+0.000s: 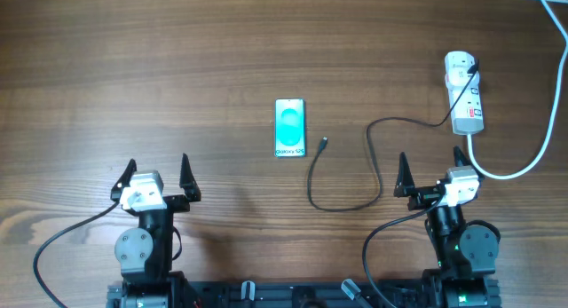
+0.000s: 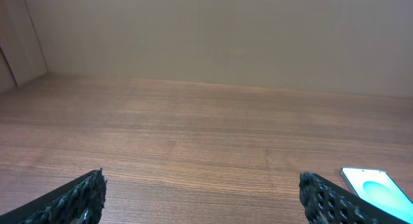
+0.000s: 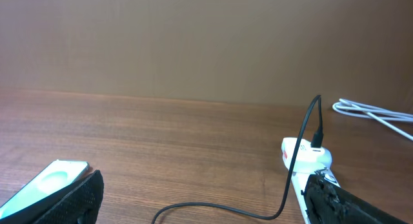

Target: Plug charger to phone and switch on socket

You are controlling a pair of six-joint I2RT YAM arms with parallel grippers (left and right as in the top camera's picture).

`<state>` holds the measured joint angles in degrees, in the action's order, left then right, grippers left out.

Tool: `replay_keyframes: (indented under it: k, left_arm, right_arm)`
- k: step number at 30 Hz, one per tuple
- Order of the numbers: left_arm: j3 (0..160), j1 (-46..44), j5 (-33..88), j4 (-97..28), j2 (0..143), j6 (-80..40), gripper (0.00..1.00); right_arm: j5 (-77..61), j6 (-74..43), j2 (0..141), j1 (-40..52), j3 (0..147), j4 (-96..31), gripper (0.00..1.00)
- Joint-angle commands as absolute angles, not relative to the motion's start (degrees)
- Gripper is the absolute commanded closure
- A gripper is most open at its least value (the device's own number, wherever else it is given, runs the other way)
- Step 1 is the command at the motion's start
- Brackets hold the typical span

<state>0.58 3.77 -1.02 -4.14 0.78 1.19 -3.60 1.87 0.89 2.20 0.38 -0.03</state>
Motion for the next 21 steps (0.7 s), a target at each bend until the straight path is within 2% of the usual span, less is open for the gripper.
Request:
replay_keyframes:
  k: [1, 21]
  left_arm:
    - [0.3, 4.0, -0.5, -4.3, 0.2, 0.6, 0.0]
    - [0.3, 4.0, -0.5, -4.3, 0.2, 0.6, 0.0]
  right_arm:
    - [-3.4, 2.9, 0.4, 2.0, 0.3, 0.1, 0.0]
    - [-3.4, 2.9, 0.4, 2.0, 0.3, 0.1, 0.0]
